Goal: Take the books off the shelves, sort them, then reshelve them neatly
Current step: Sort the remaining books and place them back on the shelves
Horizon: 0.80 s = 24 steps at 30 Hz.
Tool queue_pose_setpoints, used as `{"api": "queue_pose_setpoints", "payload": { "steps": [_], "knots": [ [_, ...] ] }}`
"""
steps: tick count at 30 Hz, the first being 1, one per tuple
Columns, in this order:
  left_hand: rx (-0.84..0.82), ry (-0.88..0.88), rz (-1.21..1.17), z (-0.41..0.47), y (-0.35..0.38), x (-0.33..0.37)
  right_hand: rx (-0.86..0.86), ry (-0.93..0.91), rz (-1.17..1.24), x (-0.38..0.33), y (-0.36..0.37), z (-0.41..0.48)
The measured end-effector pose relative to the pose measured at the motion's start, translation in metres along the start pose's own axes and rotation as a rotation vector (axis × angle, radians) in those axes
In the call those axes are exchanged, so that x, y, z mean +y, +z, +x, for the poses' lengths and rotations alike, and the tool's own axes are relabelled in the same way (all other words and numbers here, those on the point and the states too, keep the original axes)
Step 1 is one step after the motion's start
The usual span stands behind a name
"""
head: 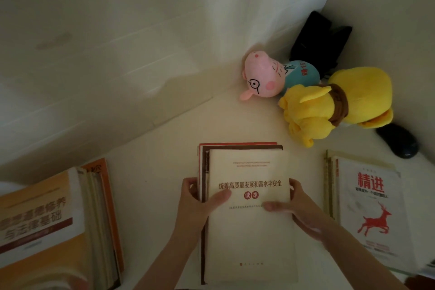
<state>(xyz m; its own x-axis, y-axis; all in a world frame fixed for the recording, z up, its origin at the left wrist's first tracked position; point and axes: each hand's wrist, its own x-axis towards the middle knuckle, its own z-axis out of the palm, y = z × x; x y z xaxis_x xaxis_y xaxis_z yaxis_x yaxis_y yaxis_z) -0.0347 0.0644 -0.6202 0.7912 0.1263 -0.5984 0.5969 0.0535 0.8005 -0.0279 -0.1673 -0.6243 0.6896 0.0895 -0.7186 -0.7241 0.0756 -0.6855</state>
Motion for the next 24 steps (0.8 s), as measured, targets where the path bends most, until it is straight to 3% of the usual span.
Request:
{"api": "queue_pose_setpoints", "payload": {
  "steps": [4, 8, 12, 18, 24],
  "knots": [
    [-0.058, 0.179, 0.037, -0.02, -0.012, 0.016, -0.091, -0.201, -0.107, -0.021, 0.009, -0.032],
    [-0.142, 0.399, 0.176, -0.026, -0.03, 0.041, 0.006, -0.403, -0.186, -0.029, 0.022, -0.052],
    [-0.243, 0.421, 0.276, -0.029, -0.041, 0.041, 0.14, -0.437, -0.253, -0.018, 0.027, -0.051],
    [-0.271, 0.491, 0.297, -0.034, -0.037, 0.047, 0.043, -0.263, -0.306, -0.017, 0.016, -0.051],
    [-0.288, 0.401, 0.191, -0.03, -0.034, 0.04, 0.1, -0.338, -0.216, -0.012, 0.022, -0.039]
  ]
}}
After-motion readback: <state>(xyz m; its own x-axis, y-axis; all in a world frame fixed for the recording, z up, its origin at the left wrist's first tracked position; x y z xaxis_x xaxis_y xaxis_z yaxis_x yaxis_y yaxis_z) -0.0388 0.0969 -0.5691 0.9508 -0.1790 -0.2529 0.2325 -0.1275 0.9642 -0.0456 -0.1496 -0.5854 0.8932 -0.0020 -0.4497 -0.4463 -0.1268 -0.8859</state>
